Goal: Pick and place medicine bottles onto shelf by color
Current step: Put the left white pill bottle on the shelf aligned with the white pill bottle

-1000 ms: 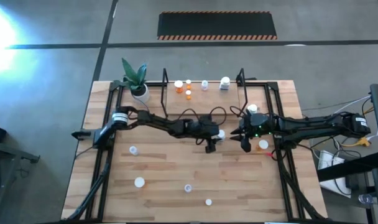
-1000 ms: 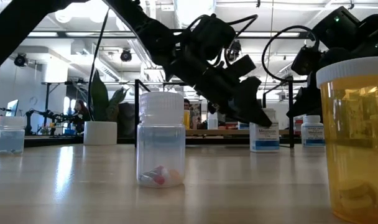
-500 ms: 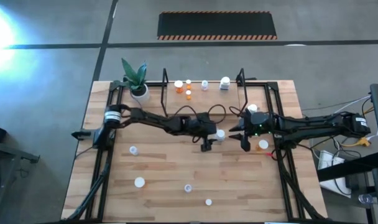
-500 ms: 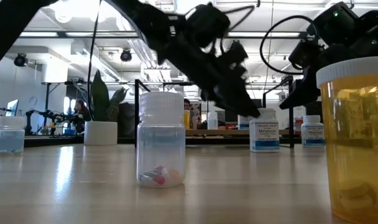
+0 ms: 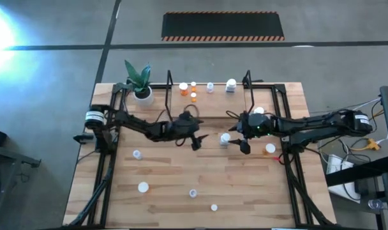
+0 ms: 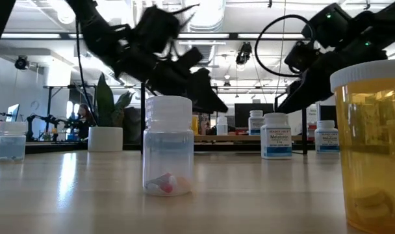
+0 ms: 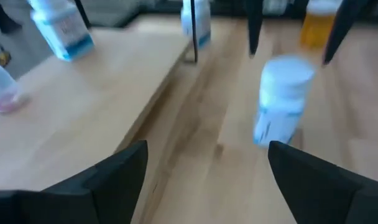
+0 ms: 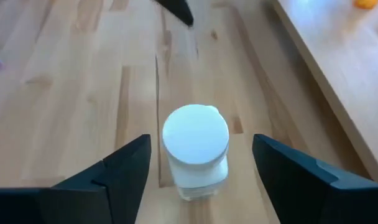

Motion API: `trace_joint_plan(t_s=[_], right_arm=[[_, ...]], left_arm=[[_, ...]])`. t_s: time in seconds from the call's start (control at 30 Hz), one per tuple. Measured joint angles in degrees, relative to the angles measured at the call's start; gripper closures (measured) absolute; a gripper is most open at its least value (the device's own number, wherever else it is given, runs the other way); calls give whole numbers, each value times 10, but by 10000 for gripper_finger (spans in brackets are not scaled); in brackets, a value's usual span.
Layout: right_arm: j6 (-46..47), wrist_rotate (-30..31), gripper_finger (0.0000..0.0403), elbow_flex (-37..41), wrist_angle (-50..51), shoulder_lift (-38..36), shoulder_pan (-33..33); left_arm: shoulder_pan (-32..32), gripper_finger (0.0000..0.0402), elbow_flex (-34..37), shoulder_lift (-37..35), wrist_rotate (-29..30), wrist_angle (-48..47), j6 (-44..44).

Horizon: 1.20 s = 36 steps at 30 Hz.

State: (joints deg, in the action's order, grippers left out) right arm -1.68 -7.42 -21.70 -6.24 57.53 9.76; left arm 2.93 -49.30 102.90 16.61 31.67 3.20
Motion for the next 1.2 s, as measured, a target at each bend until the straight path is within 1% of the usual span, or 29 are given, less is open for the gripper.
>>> trace_joint_plan(t_s=[0.1,0.2,0.33,0.43,0.67,0.7,0.77,0.87,0.93,0.97,1.03,1.2], right_arm=[[-17,0,134,-26,-2,36,0],[-30,-1,145,-51,4,70,0],[-37,-5,163,-84,48,100,0],[-39,-6,180,-102,82,108,0],[-37,-5,238,-107,106,101,0],[-37,-5,241,-107,106,98,0],[-36,9,241,-114,113,91,0],[-44,70,241,-149,160,82,5],[-60,101,241,-185,210,83,21],[-73,106,241,-205,234,86,32],[-100,108,240,-243,261,96,60],[-181,102,241,-313,289,133,145]], left_arm=[[-1,86,50,-1,-5,103,20],[-1,86,75,-1,-6,149,35],[0,86,85,0,-5,154,40],[-1,86,85,0,-6,155,40],[-1,86,84,1,-5,154,23],[-1,86,84,1,-5,154,22],[-1,86,84,1,-5,154,22],[-1,86,84,1,-5,154,22],[-1,86,84,1,-5,154,22],[-1,86,84,1,-5,154,22],[-1,86,84,1,-5,154,22],[-1,86,84,1,-5,154,23]])
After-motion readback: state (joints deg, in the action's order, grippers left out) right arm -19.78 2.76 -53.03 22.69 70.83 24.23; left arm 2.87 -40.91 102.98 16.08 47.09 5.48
